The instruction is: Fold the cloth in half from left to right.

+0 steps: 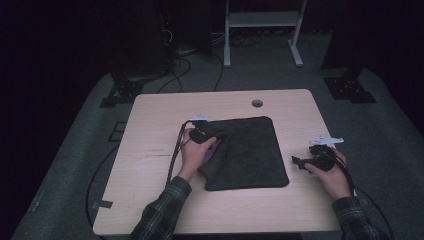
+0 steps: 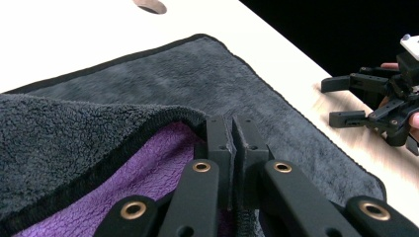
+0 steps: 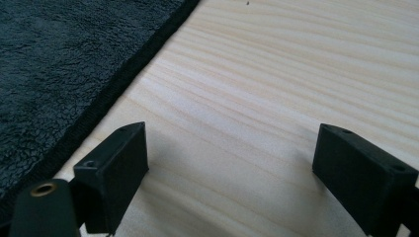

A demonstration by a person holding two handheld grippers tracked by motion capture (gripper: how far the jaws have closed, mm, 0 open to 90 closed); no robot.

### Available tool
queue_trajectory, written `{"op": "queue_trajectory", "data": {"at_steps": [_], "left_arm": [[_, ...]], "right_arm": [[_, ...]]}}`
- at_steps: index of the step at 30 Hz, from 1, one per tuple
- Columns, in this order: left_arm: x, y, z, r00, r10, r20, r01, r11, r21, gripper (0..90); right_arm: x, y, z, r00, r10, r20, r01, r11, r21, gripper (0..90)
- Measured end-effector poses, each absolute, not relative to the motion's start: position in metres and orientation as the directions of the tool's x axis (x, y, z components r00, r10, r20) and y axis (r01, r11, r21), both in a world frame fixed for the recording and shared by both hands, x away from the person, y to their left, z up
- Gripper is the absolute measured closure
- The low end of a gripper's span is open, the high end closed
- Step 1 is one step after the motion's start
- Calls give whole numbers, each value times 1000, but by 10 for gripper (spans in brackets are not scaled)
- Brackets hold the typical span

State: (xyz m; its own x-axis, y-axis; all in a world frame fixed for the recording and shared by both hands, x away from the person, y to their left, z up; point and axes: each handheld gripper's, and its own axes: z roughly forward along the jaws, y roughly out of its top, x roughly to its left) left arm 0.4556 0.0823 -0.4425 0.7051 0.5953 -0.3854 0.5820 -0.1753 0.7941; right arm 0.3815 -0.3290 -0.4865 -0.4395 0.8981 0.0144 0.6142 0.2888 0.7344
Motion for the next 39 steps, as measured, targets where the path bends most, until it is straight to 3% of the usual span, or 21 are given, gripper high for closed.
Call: {"op": "queue_trajectory", "data": {"at_steps": [39], "left_arm": [[486,-43,-446,754,485,-442,594,-218,775,868]], "right_arm": [[383,-330,-486,-448,894,13,611,296,734,128]]}}
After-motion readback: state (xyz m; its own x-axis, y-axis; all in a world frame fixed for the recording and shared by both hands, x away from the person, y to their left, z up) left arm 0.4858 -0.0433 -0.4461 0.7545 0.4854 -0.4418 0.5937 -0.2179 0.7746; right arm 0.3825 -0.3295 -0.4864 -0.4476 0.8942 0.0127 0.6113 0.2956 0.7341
